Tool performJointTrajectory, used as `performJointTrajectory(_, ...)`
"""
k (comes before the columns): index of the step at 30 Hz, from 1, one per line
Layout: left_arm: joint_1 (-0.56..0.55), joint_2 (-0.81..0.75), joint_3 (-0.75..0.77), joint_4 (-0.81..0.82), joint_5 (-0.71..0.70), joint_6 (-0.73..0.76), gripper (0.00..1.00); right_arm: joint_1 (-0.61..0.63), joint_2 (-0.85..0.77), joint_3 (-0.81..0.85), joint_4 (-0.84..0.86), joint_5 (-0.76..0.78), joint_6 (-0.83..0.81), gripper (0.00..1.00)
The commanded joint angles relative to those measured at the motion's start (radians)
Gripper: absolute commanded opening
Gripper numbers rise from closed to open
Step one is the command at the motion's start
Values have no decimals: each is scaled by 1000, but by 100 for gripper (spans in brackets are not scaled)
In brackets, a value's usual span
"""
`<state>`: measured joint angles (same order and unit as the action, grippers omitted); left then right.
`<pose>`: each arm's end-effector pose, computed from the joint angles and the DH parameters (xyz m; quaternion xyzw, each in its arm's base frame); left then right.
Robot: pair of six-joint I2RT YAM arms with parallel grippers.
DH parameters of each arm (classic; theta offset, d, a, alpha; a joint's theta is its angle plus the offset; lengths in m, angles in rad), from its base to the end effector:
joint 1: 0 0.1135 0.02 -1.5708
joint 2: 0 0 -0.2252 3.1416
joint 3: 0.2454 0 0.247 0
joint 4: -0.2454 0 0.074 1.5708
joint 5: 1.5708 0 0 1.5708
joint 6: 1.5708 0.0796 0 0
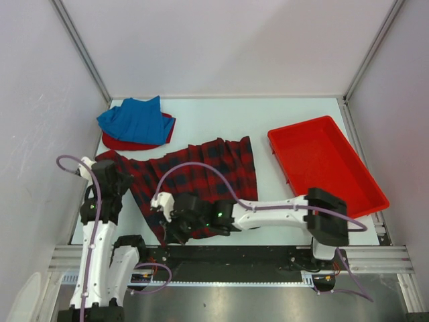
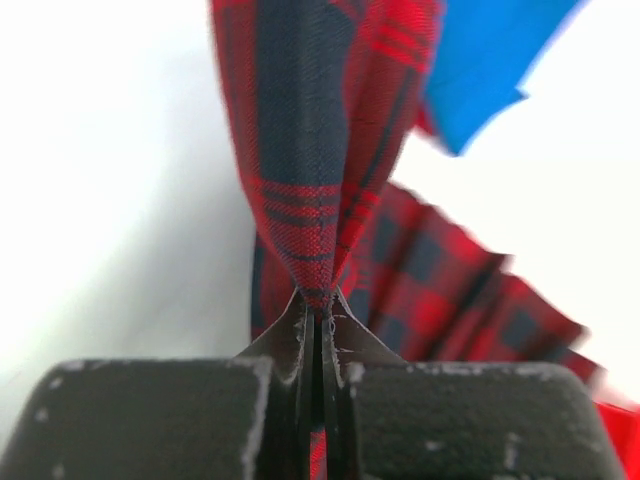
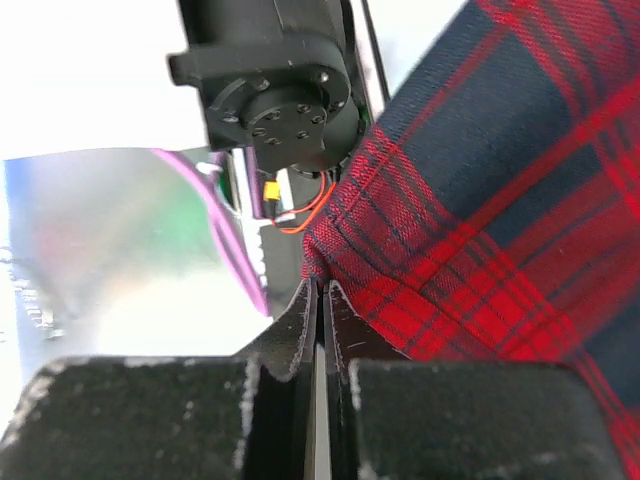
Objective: Fold and stack the skirts
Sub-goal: Fold the skirt at the center of the board.
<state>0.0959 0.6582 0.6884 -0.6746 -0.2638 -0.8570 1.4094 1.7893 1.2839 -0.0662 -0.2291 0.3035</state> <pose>0.1972 0.0398 0.2279 -0.4589 0.7611 -0.0553 0.4549 0.0521 0.4322 0.1879 -0.5046 0.7133 0.4253 0.2360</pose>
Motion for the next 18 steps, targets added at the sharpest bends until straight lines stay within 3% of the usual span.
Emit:
performJointTrajectory(1,16,18,76,140,134,45,0,-44,-163,-102,40,-99,57,0)
performJointTrajectory(5,-34,124,103,214,244,49,0,-93,-278,-199,32,-56,98,0)
performJointTrajectory(7,-88,180,128,237,198,49,0,-136,-364,-273,28,-35,135,0)
performJointTrajectory(10,-327,262,206,286,106,56,0,-185,-474,-366,-3,23,154,0)
performJointTrajectory(18,-570,610,465,325,40,85,0,-329,-777,-577,-122,111,267,0)
